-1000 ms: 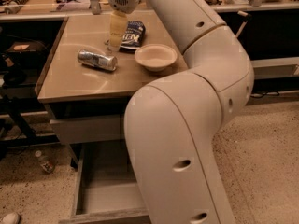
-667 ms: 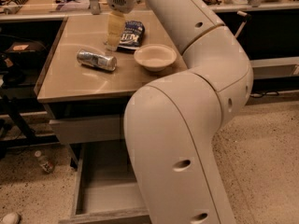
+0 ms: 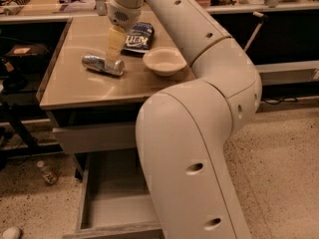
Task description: Place redbull can into middle drawer
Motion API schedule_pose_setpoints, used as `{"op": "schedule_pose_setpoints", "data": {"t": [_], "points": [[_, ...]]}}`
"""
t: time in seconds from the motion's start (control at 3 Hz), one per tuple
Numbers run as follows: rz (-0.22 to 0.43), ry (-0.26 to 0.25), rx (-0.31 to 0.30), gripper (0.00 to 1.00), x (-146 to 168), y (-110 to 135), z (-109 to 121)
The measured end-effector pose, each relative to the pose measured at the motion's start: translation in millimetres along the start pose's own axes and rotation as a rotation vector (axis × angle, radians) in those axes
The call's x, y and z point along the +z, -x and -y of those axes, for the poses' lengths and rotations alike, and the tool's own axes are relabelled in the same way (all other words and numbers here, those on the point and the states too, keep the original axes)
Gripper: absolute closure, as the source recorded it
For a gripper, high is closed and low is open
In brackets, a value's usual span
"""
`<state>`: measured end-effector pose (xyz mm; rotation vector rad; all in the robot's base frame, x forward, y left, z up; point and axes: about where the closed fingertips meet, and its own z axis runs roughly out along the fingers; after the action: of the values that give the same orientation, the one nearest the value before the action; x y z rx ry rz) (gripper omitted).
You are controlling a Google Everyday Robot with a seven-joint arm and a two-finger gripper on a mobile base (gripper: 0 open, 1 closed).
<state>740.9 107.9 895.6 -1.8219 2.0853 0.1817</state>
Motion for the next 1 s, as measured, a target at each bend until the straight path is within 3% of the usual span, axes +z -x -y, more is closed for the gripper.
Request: {"op": "schedule_pose_setpoints", "data": {"t": [0.67, 1.0], "points": [[0.035, 0.079, -0.034, 0.0, 7.2, 30.7, -30.1], [0.014, 0.084, -0.027, 0.0, 16.5, 38.7, -33.0]]}}
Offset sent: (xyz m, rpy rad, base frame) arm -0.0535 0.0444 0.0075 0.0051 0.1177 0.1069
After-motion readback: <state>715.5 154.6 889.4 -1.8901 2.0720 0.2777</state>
